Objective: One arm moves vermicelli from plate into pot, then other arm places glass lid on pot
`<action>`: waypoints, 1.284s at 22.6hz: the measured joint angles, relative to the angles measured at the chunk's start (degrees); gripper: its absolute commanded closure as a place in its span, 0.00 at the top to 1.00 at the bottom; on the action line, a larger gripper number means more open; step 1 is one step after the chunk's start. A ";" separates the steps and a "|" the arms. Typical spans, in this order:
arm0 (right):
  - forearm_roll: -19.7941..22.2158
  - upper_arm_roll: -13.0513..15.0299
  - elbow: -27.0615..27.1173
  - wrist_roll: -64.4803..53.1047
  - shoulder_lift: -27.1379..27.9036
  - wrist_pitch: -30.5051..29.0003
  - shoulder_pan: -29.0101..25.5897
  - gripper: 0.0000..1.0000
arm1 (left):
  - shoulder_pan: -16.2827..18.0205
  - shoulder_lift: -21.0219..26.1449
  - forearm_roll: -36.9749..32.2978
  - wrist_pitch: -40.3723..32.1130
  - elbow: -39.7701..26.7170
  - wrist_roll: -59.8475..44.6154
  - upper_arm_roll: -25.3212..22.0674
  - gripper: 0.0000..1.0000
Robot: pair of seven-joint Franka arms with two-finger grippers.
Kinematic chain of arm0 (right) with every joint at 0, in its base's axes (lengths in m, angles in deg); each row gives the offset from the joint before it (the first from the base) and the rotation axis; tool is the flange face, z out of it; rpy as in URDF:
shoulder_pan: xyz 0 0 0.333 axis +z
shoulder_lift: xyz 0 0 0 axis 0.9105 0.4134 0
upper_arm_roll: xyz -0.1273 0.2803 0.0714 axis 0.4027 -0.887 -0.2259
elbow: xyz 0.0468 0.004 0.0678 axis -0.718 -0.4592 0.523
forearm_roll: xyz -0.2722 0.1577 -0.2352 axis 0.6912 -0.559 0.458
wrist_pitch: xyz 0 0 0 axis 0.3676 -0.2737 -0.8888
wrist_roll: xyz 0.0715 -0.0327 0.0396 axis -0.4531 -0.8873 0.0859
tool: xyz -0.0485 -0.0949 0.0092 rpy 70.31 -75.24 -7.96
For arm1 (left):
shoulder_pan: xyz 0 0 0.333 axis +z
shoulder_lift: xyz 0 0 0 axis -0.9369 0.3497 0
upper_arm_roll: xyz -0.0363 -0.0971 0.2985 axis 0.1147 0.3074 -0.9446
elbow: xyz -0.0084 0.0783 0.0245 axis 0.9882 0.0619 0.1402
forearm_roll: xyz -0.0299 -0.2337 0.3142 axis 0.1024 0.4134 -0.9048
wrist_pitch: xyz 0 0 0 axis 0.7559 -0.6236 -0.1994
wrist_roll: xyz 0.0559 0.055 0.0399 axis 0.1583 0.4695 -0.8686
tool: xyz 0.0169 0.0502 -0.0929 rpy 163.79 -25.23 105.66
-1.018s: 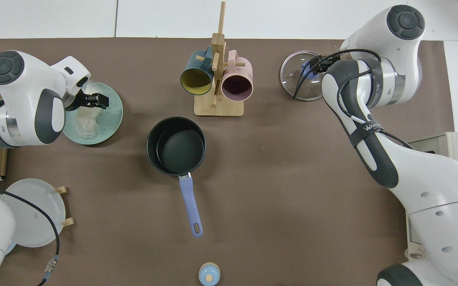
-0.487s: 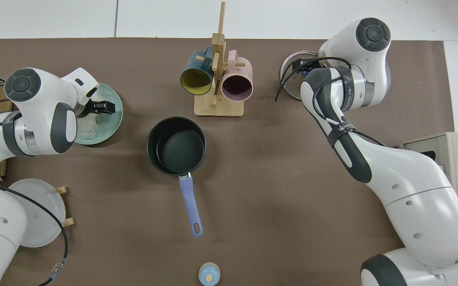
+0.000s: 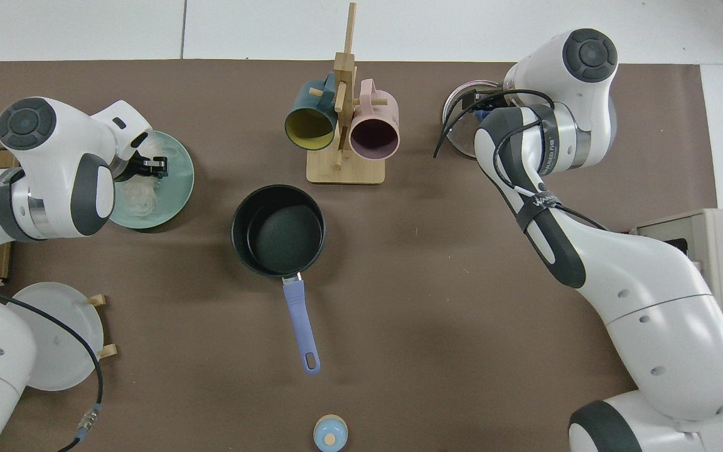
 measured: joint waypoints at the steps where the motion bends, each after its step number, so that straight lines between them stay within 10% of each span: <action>1: 0.00 0.00 -0.02 0.16 0.11 0.00 0.04 0.99 | -0.02 -0.17 -0.08 -1.22 0.78 0.07 0.05 0.00; 10: 0.00 0.00 -0.13 0.40 0.74 -0.02 0.81 0.95 | -0.38 -6.79 -0.14 -9.45 3.03 1.13 1.70 0.00; 15: 0.04 0.05 -0.15 0.43 0.75 -0.48 1.09 0.00 | -2.20 -10.69 -0.14 -16.55 3.02 -4.63 4.58 0.00; 29: 2.74 0.15 -0.16 0.41 0.06 -1.33 1.22 0.00 | -3.48 -11.54 -0.15 -16.74 -1.42 -22.75 16.62 0.00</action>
